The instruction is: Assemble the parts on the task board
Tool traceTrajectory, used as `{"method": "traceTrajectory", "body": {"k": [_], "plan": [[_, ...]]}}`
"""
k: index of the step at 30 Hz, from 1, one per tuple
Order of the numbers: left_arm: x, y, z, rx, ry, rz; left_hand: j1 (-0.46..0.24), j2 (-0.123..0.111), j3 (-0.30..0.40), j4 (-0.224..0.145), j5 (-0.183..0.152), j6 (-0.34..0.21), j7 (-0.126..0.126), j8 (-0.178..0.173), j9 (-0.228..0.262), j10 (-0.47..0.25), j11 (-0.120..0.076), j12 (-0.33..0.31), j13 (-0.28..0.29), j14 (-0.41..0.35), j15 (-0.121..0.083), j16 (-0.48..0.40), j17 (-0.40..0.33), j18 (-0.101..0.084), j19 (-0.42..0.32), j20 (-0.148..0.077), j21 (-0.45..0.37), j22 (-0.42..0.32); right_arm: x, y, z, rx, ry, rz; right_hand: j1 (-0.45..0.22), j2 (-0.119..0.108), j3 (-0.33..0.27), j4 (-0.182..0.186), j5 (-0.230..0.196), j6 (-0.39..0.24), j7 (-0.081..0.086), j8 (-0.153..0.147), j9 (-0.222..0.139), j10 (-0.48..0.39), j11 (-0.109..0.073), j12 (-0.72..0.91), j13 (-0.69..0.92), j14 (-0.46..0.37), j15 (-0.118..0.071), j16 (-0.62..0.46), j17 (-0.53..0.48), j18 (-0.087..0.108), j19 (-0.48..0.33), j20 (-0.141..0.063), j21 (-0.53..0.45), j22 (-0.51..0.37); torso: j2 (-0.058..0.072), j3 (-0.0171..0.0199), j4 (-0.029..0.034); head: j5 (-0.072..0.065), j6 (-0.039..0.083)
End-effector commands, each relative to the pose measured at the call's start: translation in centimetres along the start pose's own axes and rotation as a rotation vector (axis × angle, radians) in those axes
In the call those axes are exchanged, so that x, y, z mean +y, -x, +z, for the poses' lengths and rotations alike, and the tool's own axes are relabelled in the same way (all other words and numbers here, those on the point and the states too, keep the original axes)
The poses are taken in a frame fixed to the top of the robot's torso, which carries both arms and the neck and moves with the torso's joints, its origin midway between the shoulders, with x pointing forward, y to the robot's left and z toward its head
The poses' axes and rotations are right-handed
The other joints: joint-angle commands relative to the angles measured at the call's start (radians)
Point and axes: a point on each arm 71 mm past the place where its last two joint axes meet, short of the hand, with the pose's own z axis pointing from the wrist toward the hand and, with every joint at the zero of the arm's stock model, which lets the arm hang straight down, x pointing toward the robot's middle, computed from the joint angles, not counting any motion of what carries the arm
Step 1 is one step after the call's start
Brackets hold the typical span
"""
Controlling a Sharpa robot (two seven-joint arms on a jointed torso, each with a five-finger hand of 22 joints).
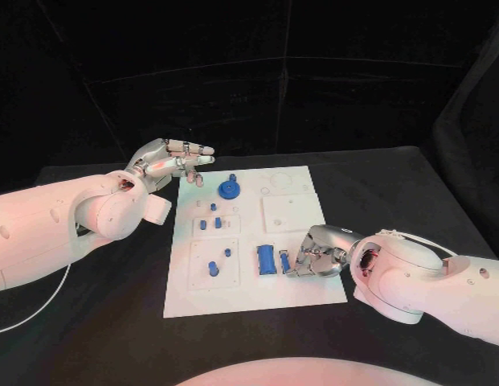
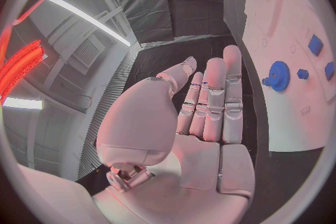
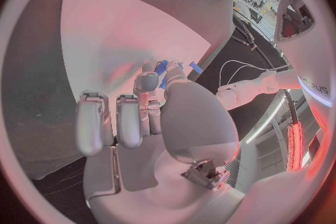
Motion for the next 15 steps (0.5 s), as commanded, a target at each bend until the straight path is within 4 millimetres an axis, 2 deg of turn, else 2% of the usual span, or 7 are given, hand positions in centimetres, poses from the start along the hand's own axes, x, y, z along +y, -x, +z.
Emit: {"method": "traceTrajectory", "body": {"k": [1, 5, 12, 15], "plan": [[-0.14, -0.10, 0.02, 0.008, -0.006, -0.006, 0.003, 0.004, 0.000, -0.004, 0.003, -0.004, 0.005, 0.006, -0.001, -0.006, 0.003, 0.003, -0.002, -0.008, 0.000, 0.002, -0.001, 0.014, -0.004, 0.001, -0.004, -0.002, -0.09, 0.16, 0.18, -0.023, -0.021, -0.010, 0.005, 0.013, -0.003, -0.003, -0.001, -0.004, -0.001, 0.000, 0.001, -0.006, -0.001, 0.000, 0.003, 0.059, 0.005, -0.006, 0.024, -0.014, -0.001, 0.004, -0.003, 0.118, 0.000, 0.0005, -0.0009, 0.002, -0.001], [-0.14, -0.08, 0.01, 0.008, -0.005, -0.006, 0.003, 0.004, 0.000, -0.004, 0.003, -0.004, 0.005, 0.006, -0.001, -0.006, 0.003, 0.003, -0.002, -0.008, 0.000, 0.002, -0.001, 0.014, -0.004, 0.001, -0.004, -0.002, -0.20, 0.35, 0.41, -0.054, -0.037, 0.002, -0.003, 0.025, -0.014, 0.007, 0.011, -0.002, -0.002, 0.001, 0.003, -0.002, -0.001, 0.006, 0.007, 0.060, 0.005, -0.005, 0.026, -0.015, 0.001, 0.004, -0.002, 0.120, 0.000, 0.0006, -0.0013, 0.001, -0.002], [-0.14, -0.12, 0.02, 0.009, -0.005, -0.006, 0.003, 0.004, 0.000, -0.004, 0.003, -0.004, 0.005, 0.006, -0.001, -0.006, 0.003, 0.003, -0.002, -0.008, 0.000, 0.002, -0.001, 0.014, -0.004, 0.001, -0.004, -0.002, -0.29, 0.25, 0.72, -0.043, -0.047, -0.003, 0.003, 0.022, -0.019, 0.004, 0.009, -0.003, -0.002, 0.001, 0.003, -0.003, -0.002, 0.002, 0.005, 0.060, 0.005, -0.006, 0.025, -0.014, 0.000, 0.004, -0.003, 0.119, -0.001, 0.0001, 0.0002, 0.001, -0.002], [-0.14, -0.11, 0.02, 0.009, -0.005, -0.006, 0.002, 0.005, 0.000, -0.004, 0.003, -0.004, 0.005, 0.006, -0.001, -0.007, 0.003, 0.004, -0.002, -0.008, 0.001, 0.002, -0.002, 0.014, -0.004, 0.001, -0.005, -0.002, -0.21, 0.14, 0.78, -0.030, -0.044, -0.004, 0.011, 0.018, -0.026, -0.002, 0.005, -0.005, -0.002, 0.001, 0.003, -0.005, -0.001, -0.004, 0.002, 0.059, 0.005, -0.008, 0.022, -0.014, -0.002, 0.004, -0.004, 0.116, -0.001, 0.0003, -0.0010, 0.002, -0.002]]}}
